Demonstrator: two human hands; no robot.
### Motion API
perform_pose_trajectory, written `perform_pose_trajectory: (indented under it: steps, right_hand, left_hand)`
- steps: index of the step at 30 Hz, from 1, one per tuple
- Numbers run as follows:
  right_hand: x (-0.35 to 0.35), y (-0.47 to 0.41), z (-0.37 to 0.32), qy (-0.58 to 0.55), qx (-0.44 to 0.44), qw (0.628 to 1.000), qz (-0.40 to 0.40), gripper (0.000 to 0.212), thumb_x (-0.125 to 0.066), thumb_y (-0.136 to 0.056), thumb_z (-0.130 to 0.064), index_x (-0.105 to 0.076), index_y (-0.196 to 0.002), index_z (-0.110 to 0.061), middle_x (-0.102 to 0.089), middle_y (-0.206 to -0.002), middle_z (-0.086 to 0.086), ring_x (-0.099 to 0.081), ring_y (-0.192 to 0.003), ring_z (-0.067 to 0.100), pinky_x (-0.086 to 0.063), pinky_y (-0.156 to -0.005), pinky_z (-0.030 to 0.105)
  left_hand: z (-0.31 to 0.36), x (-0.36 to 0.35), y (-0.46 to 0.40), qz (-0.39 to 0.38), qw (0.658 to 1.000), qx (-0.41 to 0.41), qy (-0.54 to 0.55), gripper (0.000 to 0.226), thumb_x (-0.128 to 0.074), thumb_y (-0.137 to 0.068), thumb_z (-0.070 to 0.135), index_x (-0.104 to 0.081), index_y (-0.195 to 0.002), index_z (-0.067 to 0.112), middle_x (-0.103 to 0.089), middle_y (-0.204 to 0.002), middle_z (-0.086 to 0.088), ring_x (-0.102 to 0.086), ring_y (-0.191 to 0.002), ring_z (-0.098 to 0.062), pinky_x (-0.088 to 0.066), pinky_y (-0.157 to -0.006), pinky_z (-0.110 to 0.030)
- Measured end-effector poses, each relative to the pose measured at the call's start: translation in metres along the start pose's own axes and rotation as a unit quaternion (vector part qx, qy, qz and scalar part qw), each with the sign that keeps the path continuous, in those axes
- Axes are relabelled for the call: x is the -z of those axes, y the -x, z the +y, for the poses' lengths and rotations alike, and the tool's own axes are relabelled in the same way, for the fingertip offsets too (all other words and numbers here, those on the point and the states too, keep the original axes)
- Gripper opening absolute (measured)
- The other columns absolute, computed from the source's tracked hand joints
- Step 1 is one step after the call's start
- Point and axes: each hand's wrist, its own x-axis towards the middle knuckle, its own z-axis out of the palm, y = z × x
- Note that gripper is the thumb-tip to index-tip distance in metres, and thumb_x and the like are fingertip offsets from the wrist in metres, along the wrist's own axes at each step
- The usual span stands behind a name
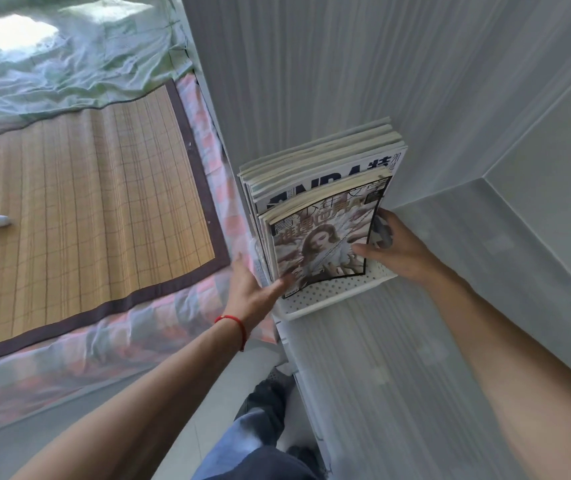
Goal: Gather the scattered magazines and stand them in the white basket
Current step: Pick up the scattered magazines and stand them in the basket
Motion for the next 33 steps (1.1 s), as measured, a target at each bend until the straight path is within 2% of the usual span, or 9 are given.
perform_pose_trajectory:
  steps: [2,5,9,12,14,20,26,29,33]
  right_hand:
    - [-0.005,0.001,0.006,-0.022,-0.005,1.0,0.015,0.11,-0.088,-0.058,-0.059,-0.033,-0.152,-0.043,-0.047,-0.154,-0.014,-0.043,-0.139,0.004,-0.038,-0.115,0.034]
    - [-0.012,-0.001,0.011,-0.043,-0.017,0.997,0.054,0.112,-0.09,-0.054,-0.058,-0.038,-0.151,-0.037,-0.053,-0.151,-0.011,-0.05,-0.137,0.009,-0.04,-0.116,0.042]
    - [-0.013,-0.005,0.01,-0.06,-0.02,0.995,0.07,0.098,-0.095,-0.063,-0.043,-0.048,-0.148,-0.032,-0.061,-0.142,-0.011,-0.056,-0.13,0.008,-0.044,-0.114,0.041]
    - [-0.01,-0.005,0.01,-0.066,-0.024,0.996,0.063,0.091,-0.094,-0.068,-0.035,-0.05,-0.147,-0.031,-0.063,-0.138,-0.012,-0.058,-0.128,0.007,-0.043,-0.115,0.042]
    - [-0.01,-0.005,0.008,-0.066,-0.028,0.996,0.059,0.092,-0.094,-0.069,-0.035,-0.048,-0.148,-0.03,-0.062,-0.14,-0.011,-0.059,-0.128,0.01,-0.043,-0.116,0.043]
    - [-0.01,-0.002,0.006,-0.056,-0.042,0.997,0.03,0.1,-0.093,-0.069,-0.041,-0.04,-0.153,-0.034,-0.054,-0.149,-0.011,-0.055,-0.132,0.014,-0.04,-0.117,0.045]
    - [-0.008,0.0,0.01,-0.065,-0.036,0.997,0.018,0.094,-0.088,-0.078,-0.024,-0.037,-0.155,-0.035,-0.048,-0.154,-0.012,-0.047,-0.139,0.007,-0.035,-0.118,0.035]
    - [-0.008,0.001,0.015,-0.071,-0.035,0.997,0.022,0.083,-0.076,-0.086,-0.003,-0.041,-0.153,-0.038,-0.053,-0.148,-0.015,-0.05,-0.136,0.007,-0.037,-0.116,0.033]
    - [-0.011,0.002,0.02,-0.048,-0.028,0.998,0.044,0.078,-0.052,-0.097,0.01,-0.036,-0.155,-0.039,-0.046,-0.141,-0.025,-0.042,-0.134,-0.002,-0.031,-0.106,0.021]
  left_hand:
    - [0.0,-0.01,0.003,-0.058,0.989,0.043,0.125,0.08,-0.08,-0.086,0.026,-0.036,-0.152,0.018,-0.057,-0.145,-0.008,-0.054,-0.135,-0.027,-0.043,-0.116,-0.049]
    - [0.004,-0.019,0.003,-0.057,0.974,0.066,0.21,0.057,-0.075,-0.09,0.005,-0.051,-0.141,0.012,-0.069,-0.13,-0.011,-0.065,-0.123,-0.029,-0.051,-0.109,-0.046]
    - [0.008,-0.017,-0.002,-0.032,0.971,0.073,0.225,0.052,-0.054,-0.086,-0.023,-0.057,-0.132,0.002,-0.07,-0.121,-0.019,-0.065,-0.12,-0.038,-0.053,-0.105,-0.052]
    - [0.01,-0.017,-0.002,-0.025,0.967,0.078,0.241,0.054,-0.043,-0.089,-0.028,-0.049,-0.138,-0.008,-0.062,-0.131,-0.033,-0.06,-0.124,-0.047,-0.048,-0.108,-0.059]
    - [0.01,-0.017,-0.001,-0.03,0.969,0.08,0.232,0.057,-0.043,-0.088,-0.028,-0.048,-0.141,-0.005,-0.062,-0.131,-0.032,-0.062,-0.123,-0.045,-0.05,-0.106,-0.059]
    - [0.008,-0.007,0.002,-0.058,0.97,0.076,0.224,0.06,-0.036,-0.084,-0.028,-0.055,-0.129,0.007,-0.068,-0.118,-0.019,-0.065,-0.115,-0.035,-0.058,-0.09,-0.043]
    - [0.01,-0.016,-0.001,-0.028,0.957,0.116,0.263,0.059,-0.032,-0.081,-0.028,-0.062,-0.108,0.014,-0.071,-0.099,-0.011,-0.068,-0.096,-0.029,-0.061,-0.068,-0.033]
    - [0.01,-0.021,-0.002,-0.014,0.95,0.131,0.284,0.061,-0.032,-0.08,-0.028,-0.063,-0.109,0.016,-0.07,-0.104,-0.014,-0.068,-0.1,-0.033,-0.062,-0.073,-0.038]
    - [0.006,-0.024,0.0,0.012,0.956,0.146,0.253,0.077,-0.035,-0.076,-0.025,-0.041,-0.143,0.012,-0.057,-0.127,-0.025,-0.055,-0.121,-0.042,-0.054,-0.099,-0.052]
